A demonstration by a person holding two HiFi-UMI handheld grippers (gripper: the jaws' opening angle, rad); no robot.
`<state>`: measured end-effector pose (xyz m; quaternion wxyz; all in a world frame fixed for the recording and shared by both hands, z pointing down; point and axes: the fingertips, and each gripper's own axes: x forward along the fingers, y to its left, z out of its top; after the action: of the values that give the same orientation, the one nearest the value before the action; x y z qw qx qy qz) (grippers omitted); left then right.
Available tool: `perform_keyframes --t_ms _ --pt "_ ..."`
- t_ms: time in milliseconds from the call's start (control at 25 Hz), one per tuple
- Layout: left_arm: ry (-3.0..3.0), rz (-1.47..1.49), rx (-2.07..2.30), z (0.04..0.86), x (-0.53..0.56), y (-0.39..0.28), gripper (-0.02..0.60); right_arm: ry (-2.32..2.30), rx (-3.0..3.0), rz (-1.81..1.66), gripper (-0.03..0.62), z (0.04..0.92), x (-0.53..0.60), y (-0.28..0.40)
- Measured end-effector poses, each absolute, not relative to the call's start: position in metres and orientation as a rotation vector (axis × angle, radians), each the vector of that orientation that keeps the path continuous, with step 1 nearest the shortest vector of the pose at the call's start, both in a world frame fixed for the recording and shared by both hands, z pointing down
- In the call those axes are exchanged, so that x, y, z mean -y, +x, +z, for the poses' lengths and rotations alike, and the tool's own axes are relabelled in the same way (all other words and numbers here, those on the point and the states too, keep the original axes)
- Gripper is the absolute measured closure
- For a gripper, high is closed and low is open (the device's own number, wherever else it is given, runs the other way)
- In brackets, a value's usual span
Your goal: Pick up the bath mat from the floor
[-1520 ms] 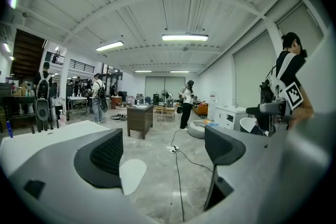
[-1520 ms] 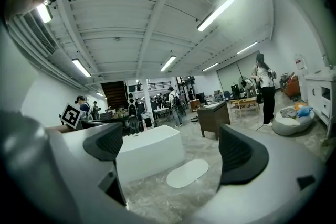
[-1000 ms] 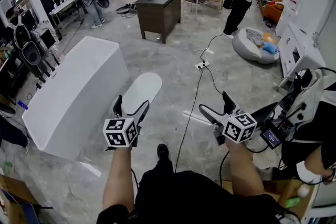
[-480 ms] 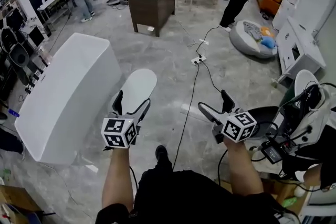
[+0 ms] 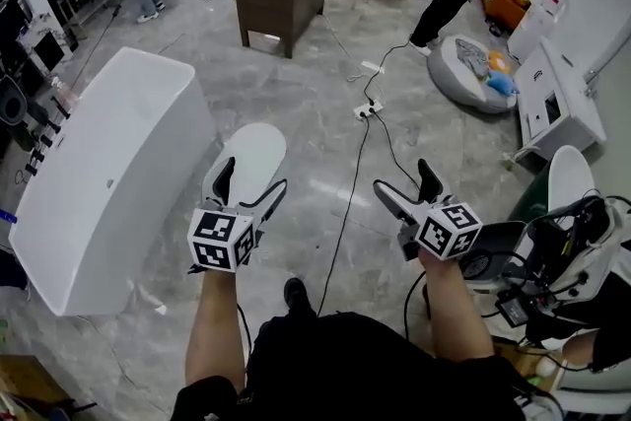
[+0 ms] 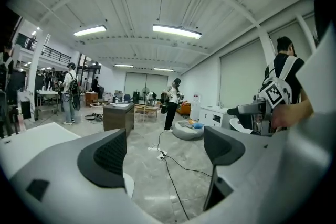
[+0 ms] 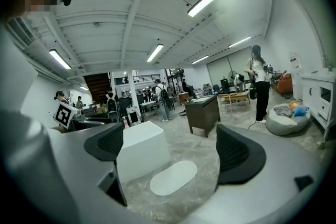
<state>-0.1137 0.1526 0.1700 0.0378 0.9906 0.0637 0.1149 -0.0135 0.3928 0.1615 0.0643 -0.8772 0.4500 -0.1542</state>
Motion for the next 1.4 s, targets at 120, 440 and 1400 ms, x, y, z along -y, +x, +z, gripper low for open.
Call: perform_keyframes --t_ms 120,440,1400 --pt "3.023 0.347 -0.219 0.172 -0.135 -0.101 0.104 -2.647 -1.352 -0.475 0.039 0.164 -0.37 0.0" --pt "3.033 0.296 -0.193 0.16 -0.089 -0.086 0.104 -2.644 -1.353 -0.508 0.039 0.17 -0.329 0.012" --pt "2.961 0.398 0.041 0.187 0.0 -0.024 0.106 -2.491 -1.526 -0.557 0.039 0.189 -0.225 0.117"
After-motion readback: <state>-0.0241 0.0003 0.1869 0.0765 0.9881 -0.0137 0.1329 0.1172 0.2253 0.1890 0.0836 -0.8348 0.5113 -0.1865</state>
